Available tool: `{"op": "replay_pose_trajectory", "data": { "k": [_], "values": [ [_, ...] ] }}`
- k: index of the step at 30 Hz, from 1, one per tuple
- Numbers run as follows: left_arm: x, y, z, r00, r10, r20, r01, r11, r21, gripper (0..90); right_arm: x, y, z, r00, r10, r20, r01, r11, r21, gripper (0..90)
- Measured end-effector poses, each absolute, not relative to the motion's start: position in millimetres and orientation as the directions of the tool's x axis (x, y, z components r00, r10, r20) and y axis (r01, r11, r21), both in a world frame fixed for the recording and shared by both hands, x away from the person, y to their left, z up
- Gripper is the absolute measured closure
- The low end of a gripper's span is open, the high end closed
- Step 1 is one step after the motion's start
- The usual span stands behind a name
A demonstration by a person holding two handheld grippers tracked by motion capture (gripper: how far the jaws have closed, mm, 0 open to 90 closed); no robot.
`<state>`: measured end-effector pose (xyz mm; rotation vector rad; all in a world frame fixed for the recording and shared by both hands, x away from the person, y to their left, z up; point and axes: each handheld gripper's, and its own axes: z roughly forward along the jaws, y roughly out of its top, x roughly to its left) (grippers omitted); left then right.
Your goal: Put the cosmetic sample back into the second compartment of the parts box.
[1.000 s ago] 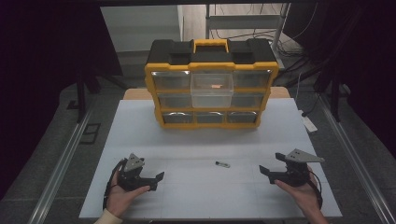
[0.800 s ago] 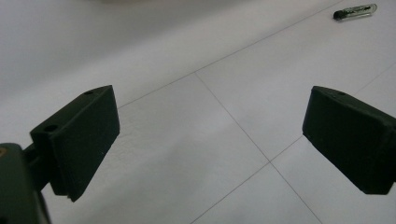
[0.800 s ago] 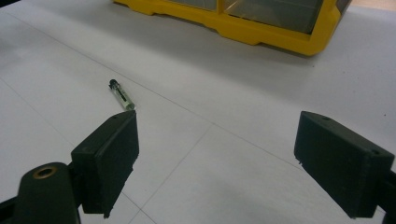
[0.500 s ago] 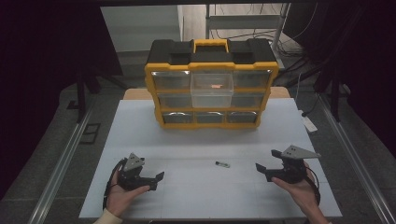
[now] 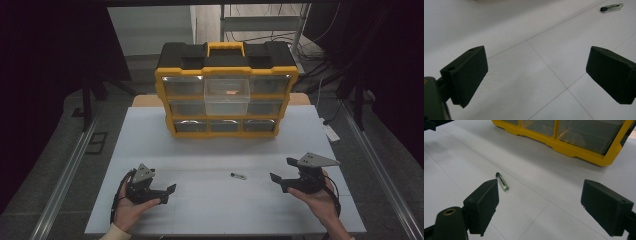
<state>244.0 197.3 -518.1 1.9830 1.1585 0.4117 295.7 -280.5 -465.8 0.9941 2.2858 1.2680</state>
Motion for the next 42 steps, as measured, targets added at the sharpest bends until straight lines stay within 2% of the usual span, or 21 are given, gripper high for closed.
{"op": "replay_pose_trajectory", "data": {
  "k": [42],
  "values": [
    [245.0,194.7,-515.8,0.549,0.829,-0.112,0.585,-0.284,0.759,5.0,316.2,-223.7,-443.5,-0.778,0.628,0.034,0.379,0.425,0.822,16.7]
  ]
}}
